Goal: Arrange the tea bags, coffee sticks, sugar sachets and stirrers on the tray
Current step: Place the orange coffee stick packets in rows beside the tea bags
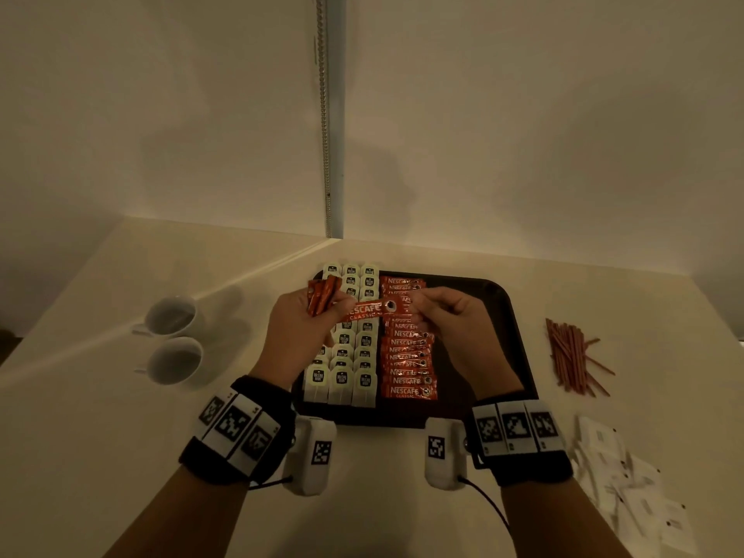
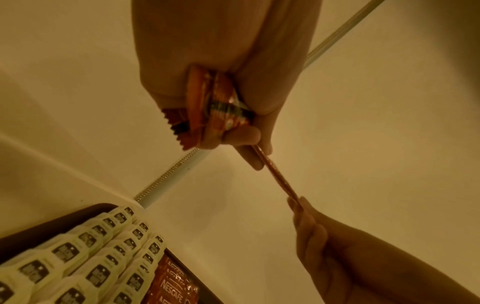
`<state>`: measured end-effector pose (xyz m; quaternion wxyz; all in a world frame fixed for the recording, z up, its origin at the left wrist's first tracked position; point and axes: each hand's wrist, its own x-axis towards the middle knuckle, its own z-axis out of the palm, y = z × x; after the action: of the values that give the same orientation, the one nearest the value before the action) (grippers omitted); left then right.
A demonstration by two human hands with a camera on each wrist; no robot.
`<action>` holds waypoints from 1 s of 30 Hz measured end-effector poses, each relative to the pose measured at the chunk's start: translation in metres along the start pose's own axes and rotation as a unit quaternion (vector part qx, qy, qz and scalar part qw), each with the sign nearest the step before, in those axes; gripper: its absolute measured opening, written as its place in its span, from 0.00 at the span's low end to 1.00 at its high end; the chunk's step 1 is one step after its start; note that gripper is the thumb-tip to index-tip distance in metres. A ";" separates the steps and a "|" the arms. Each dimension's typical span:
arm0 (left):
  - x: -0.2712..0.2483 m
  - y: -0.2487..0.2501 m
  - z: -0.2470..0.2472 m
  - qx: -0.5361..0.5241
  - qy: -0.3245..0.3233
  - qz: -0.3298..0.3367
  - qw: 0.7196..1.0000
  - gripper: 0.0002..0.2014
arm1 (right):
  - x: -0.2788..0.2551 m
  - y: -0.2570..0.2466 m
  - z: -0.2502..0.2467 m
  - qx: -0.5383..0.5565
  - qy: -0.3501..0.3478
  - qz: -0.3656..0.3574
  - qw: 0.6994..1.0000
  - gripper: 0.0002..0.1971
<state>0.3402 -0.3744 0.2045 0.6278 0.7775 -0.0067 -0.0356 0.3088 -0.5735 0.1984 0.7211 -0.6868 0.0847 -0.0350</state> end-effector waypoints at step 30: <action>-0.006 -0.055 -0.023 -0.330 -0.015 -0.340 0.880 0.08 | -0.018 0.120 -0.063 -0.414 -0.067 0.141 0.897 0.08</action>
<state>0.3340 -0.3404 0.1561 0.7975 0.4789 0.2602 -0.2588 0.2721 -0.6258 0.0780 0.3725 -0.9051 0.1384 0.1513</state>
